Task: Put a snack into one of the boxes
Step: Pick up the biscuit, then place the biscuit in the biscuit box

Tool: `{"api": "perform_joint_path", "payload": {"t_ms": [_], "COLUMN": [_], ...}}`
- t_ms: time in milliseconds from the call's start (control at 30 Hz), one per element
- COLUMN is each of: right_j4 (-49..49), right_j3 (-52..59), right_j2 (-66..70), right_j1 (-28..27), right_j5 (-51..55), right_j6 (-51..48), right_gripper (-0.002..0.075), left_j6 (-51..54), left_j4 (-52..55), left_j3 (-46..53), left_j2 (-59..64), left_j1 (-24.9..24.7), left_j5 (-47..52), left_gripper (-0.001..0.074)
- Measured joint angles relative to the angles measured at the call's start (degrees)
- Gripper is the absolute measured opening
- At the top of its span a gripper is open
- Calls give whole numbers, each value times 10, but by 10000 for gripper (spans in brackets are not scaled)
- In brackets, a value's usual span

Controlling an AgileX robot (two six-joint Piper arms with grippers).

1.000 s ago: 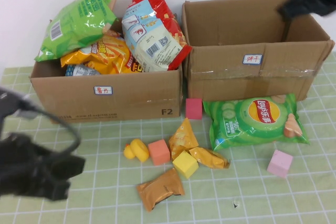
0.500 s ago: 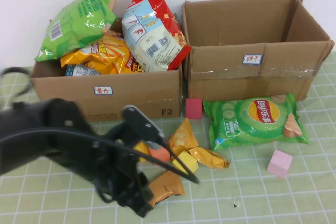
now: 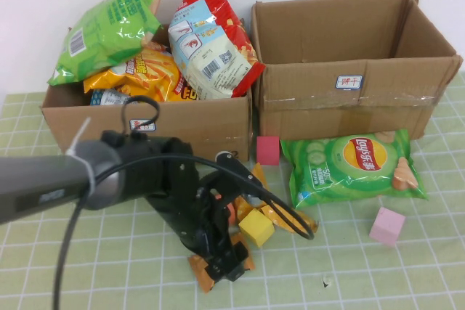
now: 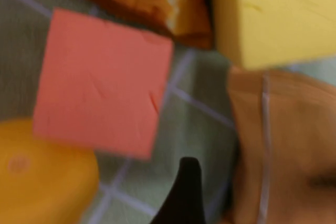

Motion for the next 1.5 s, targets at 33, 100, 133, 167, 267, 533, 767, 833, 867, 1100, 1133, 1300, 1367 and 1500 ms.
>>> {"api": "perform_joint_path", "payload": {"t_ms": [33,100,133,167,267,533,767,833,867,1100,1133,1300,1367,1500], "right_j4": [-1,-1,-1,-1,-1,-28,-52,-58,-64,-86,-86,-87,-86,-75], "right_j3": [2,4,4,4,4,5,5,7,11,78,80,85,89,101], "right_j2": [-13,-34,-44,-53,-76,-114,-124,-124,-124,-125,-125,-136,-140,-142], "right_j1": [0,0,0,0,0,0,0,0,0,0,0,0,0,0], "right_j5": [9,30,41,53,81,137,152,153,153,148,149,128,112,65], "right_j6": [2,5,6,7,7,12,35,42,47,118,123,141,145,146], "right_gripper": [9,9,9,9,9,9,9,9,9,9,9,9,9,9], "left_j6": [0,-1,-2,-2,-3,-45,-56,-56,-53,42,63,146,156,149], "left_j4": [2,9,9,10,16,17,-27,-47,-57,-149,-164,-190,-193,-193], "left_j3": [-7,-20,-26,-32,-47,-109,-288,-363,-399,-517,-519,-519,-519,-519], "left_j2": [9,30,33,39,49,71,77,77,78,98,105,147,159,160], "left_j1": [0,0,0,0,0,0,-1,-1,-1,-1,-1,-1,-1,-1], "left_j5": [0,2,8,15,31,109,241,238,221,-81,-123,-235,-239,-173], "left_gripper": [609,609,609,608,563,342,342,342,342,342,342,479,599,646]}}
